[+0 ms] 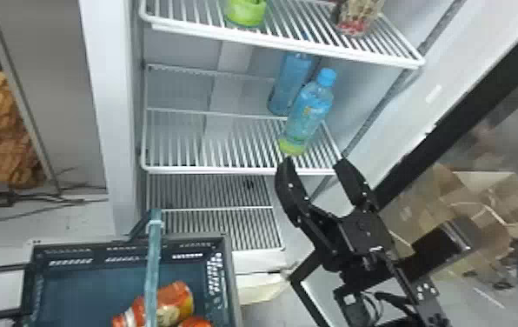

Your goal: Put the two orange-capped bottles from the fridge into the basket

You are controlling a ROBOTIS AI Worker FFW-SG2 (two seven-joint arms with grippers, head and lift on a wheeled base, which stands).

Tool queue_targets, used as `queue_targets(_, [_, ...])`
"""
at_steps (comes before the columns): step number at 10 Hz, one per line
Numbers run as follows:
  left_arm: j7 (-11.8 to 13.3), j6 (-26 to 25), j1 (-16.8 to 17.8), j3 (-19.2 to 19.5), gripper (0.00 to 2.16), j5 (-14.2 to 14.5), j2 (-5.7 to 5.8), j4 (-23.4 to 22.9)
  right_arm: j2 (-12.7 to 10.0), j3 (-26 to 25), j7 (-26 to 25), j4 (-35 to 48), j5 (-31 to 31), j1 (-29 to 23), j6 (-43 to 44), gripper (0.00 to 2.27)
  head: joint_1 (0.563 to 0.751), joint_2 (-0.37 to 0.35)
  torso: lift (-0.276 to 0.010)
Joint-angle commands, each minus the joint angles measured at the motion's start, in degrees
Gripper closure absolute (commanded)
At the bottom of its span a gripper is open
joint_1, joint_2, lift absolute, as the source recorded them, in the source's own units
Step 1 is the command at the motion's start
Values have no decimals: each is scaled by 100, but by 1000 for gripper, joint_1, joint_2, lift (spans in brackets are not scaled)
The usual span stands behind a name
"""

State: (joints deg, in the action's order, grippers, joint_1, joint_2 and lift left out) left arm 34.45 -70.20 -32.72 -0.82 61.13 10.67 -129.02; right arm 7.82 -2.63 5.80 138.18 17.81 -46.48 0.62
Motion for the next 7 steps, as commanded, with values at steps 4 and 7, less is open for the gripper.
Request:
queue_targets(4, [0,17,-18,2,1200,0,-3,0,0,0,0,13,-33,-21,37,99,695,-350,-235])
queue_targets(7, [0,31,-4,2,1200,0,-3,0,0,0,0,27,-55,-21,65,98,695,-350,-235])
